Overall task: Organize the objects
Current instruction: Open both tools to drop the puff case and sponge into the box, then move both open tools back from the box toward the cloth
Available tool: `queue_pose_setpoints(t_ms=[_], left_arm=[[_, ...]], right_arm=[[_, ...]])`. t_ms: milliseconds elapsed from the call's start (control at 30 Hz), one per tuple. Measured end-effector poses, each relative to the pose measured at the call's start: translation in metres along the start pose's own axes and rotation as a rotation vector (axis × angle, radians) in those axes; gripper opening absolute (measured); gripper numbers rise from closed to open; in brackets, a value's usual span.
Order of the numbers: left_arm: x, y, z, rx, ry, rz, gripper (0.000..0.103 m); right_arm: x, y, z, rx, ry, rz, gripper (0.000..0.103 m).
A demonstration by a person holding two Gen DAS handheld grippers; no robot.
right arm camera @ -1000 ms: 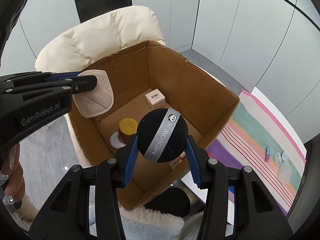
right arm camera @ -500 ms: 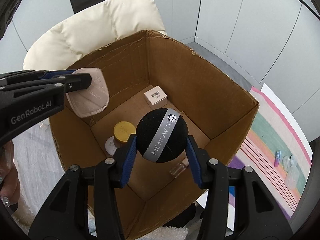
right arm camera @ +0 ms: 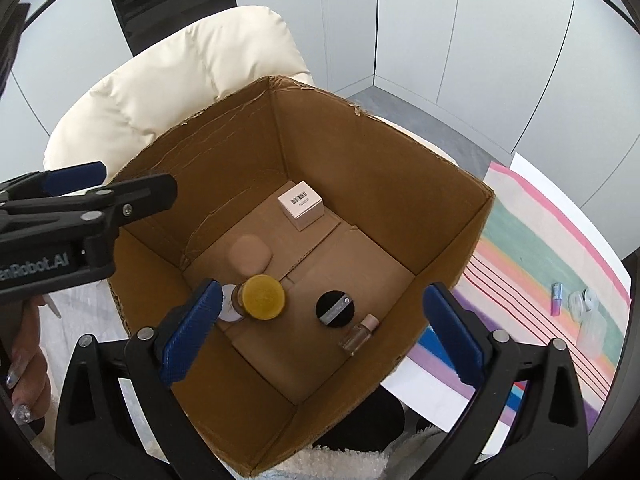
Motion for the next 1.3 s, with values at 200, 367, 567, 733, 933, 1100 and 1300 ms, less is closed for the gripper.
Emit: queue_pose_setpoints(t_ms=[200,367,567,733,933,1100,1300], left_arm=[[-0.003,0.002,0.001,0.011,0.007,-0.008,0.092],[-0.008,0.007,0.002,0.032,0.012,-0.016,0.092],[-0.02,0.012,0.011,0.061,0.01,-0.013,0.092],[-0.039,0.012,0.017,0.042,0.027,-0.011,0.092],[-0.064,0.021,0.026,0.047,0.058,-0.014,0.092],[-0.078,0.029,0.049,0.078,0.055,-0.036,0.092],[-0.092,0.031,0.077,0.038,0.029,-0.003,0.092]], right_arm=[[-0.009,0.005,-0.001,0.006,0.011,0.004,0.102],[-0.016,0.012,0.001,0.017,0.02,0.013,0.102],[-0.029,0.02,0.006,0.031,0.023,0.02,0.102],[-0.047,0.024,0.012,0.043,0.043,0.022,0.102],[-0.076,0.028,0.026,0.047,0.073,0.024,0.102],[-0.097,0.032,0.045,0.052,0.083,0.019,0.102],[-0.115,0.038,0.069,0.059,0.091,0.01,0.102]])
Point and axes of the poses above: each gripper's, at about its wrist camera, not at the fingertips, and x roughly the way its jaws point, y to its right, z to its underside, the point moved 6 cm from there along x, roughly the way its jaws point, and after that the axes turned 15 degrees about x, right-handed, at the moved point
